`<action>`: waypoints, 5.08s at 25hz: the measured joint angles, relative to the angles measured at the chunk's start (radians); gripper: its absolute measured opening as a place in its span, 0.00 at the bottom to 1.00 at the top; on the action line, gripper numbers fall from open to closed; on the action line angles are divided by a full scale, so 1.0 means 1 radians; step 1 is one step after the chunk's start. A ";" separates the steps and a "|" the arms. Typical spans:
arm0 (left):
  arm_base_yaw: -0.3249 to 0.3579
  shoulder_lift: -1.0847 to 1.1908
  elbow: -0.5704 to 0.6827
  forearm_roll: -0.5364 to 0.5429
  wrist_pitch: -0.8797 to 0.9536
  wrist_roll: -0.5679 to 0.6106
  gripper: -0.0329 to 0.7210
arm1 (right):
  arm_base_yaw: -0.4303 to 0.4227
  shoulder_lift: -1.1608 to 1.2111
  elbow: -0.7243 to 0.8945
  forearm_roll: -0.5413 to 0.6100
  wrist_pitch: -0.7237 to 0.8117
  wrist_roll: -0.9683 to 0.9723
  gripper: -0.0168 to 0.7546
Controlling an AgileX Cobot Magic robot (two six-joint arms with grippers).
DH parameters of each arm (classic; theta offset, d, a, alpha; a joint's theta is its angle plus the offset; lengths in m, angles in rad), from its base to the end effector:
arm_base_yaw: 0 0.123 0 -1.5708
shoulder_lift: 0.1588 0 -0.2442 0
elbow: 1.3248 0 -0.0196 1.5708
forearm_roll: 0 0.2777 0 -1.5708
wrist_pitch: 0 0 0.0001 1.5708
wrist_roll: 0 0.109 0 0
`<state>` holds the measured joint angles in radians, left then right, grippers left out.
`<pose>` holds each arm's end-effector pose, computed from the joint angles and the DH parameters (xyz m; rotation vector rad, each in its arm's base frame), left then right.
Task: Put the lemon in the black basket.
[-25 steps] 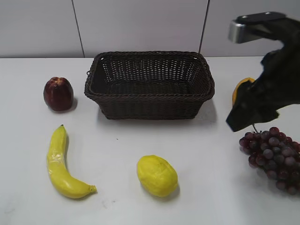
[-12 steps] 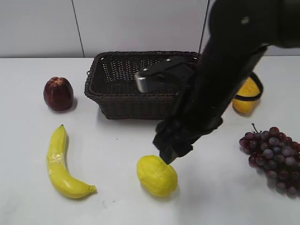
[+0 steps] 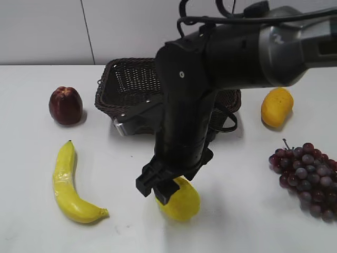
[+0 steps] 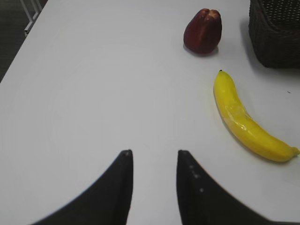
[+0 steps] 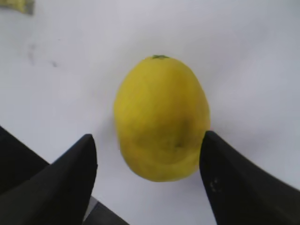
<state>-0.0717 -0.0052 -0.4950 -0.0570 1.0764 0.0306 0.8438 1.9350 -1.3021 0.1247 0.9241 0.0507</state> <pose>0.0745 -0.0108 0.2794 0.1085 2.0569 -0.0938 0.2450 0.2917 0.0993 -1.0921 2.8886 0.2114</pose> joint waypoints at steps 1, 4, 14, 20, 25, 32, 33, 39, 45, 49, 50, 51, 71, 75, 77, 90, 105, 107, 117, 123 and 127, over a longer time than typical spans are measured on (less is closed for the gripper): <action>0.000 0.000 0.000 0.000 0.000 0.000 0.36 | 0.000 0.009 -0.001 -0.015 0.000 0.006 0.69; 0.000 0.000 0.000 0.000 0.000 0.000 0.36 | 0.000 0.034 -0.002 -0.023 0.000 0.011 0.73; 0.000 0.000 0.000 0.000 0.000 0.000 0.36 | 0.000 0.137 -0.002 -0.028 -0.008 0.012 0.82; 0.000 0.000 0.000 0.000 0.000 0.000 0.36 | 0.000 0.128 -0.031 -0.030 0.006 0.026 0.74; 0.000 0.000 0.000 0.000 0.000 0.000 0.36 | 0.000 0.049 -0.110 -0.055 0.081 0.027 0.74; 0.000 0.000 0.000 0.000 0.000 0.000 0.36 | -0.066 0.006 -0.421 -0.158 0.110 0.028 0.74; 0.000 0.000 0.000 0.000 0.000 0.000 0.36 | -0.095 0.017 -0.466 -0.157 0.119 0.026 0.74; 0.000 0.000 0.000 0.000 0.000 0.000 0.36 | -0.246 0.147 -0.691 -0.159 0.152 0.012 0.74; 0.000 0.000 0.000 0.000 0.000 0.000 0.36 | -0.284 0.295 -0.767 -0.157 0.090 -0.011 0.74; 0.000 0.000 0.000 0.000 0.000 0.000 0.36 | -0.284 0.381 -0.770 -0.140 -0.013 -0.013 0.74; 0.000 0.000 0.000 0.000 0.000 0.000 0.36 | -0.284 0.401 -0.770 -0.137 -0.036 -0.015 0.74; 0.000 0.000 0.000 0.000 0.000 0.000 0.36 | -0.284 0.418 -0.770 -0.137 -0.057 -0.015 0.74; 0.000 0.000 0.000 0.000 0.000 0.000 0.36 | -0.284 0.500 -0.776 -0.125 -0.053 0.022 0.81; 0.000 0.000 0.000 0.000 0.000 0.000 0.36 | -0.284 0.500 -0.794 -0.125 0.011 0.051 0.88; 0.000 0.000 0.000 0.000 0.000 0.000 0.36 | -0.284 0.500 -0.815 -0.125 0.047 0.057 0.89; 0.000 0.000 0.000 0.000 0.000 0.000 0.36 | -0.326 0.481 -1.175 -0.107 0.282 0.062 0.87; 0.000 0.000 0.000 0.000 0.000 0.000 0.36 | -0.590 0.234 -0.977 -0.079 0.287 0.056 0.82; 0.000 0.000 0.000 0.000 0.000 0.000 0.36 | -0.640 0.186 -0.888 -0.080 0.286 0.044 0.82; 0.000 0.000 0.000 0.000 0.000 0.000 0.36 | -0.809 -0.109 -0.391 -0.086 0.283 -0.061 0.80; 0.000 0.000 0.000 0.000 0.000 0.000 0.36 | -0.812 -0.408 -0.011 -0.072 0.163 -0.073 0.79; 0.000 0.000 0.000 0.000 0.000 0.000 0.36 | -0.812 -0.607 0.226 -0.072 0.090 -0.074 0.79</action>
<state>-0.0717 -0.0052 -0.4950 -0.0570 1.0764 0.0306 0.0322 1.3282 -1.0764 0.0528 1.0139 -0.0238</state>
